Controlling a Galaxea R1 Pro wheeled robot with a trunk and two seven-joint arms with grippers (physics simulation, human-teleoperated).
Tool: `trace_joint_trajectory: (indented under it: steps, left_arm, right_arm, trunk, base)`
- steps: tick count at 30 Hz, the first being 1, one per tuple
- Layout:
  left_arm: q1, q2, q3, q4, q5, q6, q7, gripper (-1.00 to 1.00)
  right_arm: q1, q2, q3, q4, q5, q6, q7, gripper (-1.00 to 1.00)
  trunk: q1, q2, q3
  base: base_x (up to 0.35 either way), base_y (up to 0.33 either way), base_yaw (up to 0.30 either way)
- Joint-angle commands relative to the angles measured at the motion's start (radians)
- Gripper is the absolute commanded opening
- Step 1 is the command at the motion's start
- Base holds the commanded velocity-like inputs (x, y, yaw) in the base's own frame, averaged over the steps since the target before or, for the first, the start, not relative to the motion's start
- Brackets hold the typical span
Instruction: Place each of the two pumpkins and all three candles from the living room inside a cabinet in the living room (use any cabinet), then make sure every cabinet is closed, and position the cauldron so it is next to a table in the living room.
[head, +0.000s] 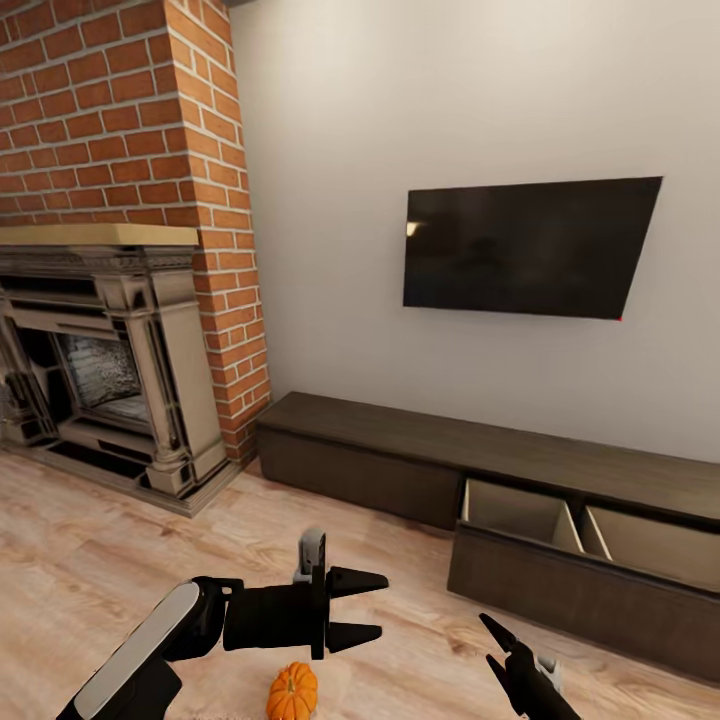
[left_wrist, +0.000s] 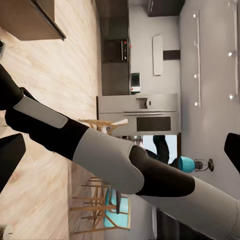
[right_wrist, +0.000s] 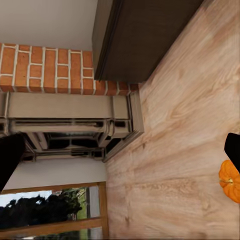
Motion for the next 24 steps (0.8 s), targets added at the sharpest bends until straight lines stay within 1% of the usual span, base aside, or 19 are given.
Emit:
trace_joint_trajectory:
  steps: [1,9,24]
  left_arm:
    - [-0.001,0.001,-0.001,0.0,0.011,0.0,0.009,1.0]
    - [-0.001,0.0,-0.002,0.0,0.011,0.0,0.008,1.0]
    - [-0.001,0.0,-0.002,0.0,0.011,0.0,0.008,1.0]
  right_arm:
    - [-0.002,0.0,0.008,0.004,-0.011,0.008,0.006,1.0]
    - [-0.002,-0.001,0.008,0.004,-0.011,0.008,0.005,1.0]
    - [-0.002,0.001,0.008,0.004,-0.011,0.008,0.005,1.0]
  trunk:
    - [0.0,-0.001,0.0]
    - [0.0,-0.001,0.006]
    - [0.0,-0.001,0.017]
  base:
    - [0.0,0.2,0.246]
    - [0.04,0.166,0.246]
    - [0.009,0.011,0.246]
